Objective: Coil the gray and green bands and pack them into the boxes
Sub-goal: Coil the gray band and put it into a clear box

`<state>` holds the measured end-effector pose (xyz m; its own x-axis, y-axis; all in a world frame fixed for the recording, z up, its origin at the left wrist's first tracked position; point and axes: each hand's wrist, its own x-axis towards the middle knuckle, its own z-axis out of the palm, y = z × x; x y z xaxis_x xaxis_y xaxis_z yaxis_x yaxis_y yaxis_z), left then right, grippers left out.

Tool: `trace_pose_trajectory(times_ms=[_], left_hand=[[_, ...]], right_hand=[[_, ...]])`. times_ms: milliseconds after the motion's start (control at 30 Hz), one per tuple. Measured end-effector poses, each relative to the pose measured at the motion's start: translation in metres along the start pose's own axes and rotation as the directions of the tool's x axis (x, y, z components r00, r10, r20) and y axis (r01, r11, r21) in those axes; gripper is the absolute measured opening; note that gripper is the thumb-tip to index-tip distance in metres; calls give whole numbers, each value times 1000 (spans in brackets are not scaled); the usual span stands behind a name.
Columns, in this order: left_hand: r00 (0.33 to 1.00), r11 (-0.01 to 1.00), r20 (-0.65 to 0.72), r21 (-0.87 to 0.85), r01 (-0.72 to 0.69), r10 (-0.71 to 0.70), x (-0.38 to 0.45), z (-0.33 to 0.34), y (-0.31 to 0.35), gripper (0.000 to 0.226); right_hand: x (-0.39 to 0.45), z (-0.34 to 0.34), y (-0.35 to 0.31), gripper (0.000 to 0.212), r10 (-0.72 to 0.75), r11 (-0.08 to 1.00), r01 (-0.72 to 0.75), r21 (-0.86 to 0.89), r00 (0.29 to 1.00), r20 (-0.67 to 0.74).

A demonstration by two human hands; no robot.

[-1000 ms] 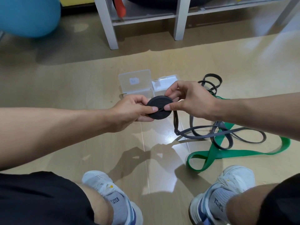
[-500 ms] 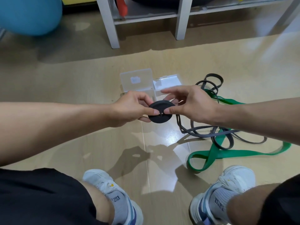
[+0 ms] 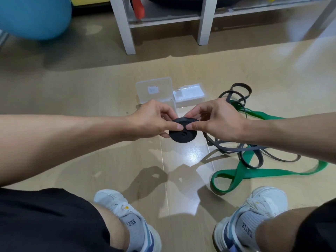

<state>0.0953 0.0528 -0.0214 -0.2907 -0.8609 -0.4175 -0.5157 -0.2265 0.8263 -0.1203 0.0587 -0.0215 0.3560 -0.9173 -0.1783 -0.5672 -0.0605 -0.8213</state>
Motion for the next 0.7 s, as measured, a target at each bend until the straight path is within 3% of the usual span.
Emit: trace_pose_trajectory(times_ms=[133,300,367,533,700], left_hand=[[999,992,-27,-126,24,-27,1,0,-6,10],[999,978,30,-206,31,-25,-1,-5,-7,8],[997,990,81,-141,24,-13,-3,-5,-6,15],[999,985,31,167,-46,41,-3,-1,2,19],[999,972,34,230,-49,43,-5,1,4,25]], right_hand=[[5,-4,3,36,40,994,-39,105,999,-10],[-3,1,13,27,87,996,-85,40,996,-33],[-6,3,12,22,72,997,-72,1,997,-14],[-7,5,8,18,49,999,-48,-9,999,8],[-9,2,4,26,27,999,-27,-36,999,20]])
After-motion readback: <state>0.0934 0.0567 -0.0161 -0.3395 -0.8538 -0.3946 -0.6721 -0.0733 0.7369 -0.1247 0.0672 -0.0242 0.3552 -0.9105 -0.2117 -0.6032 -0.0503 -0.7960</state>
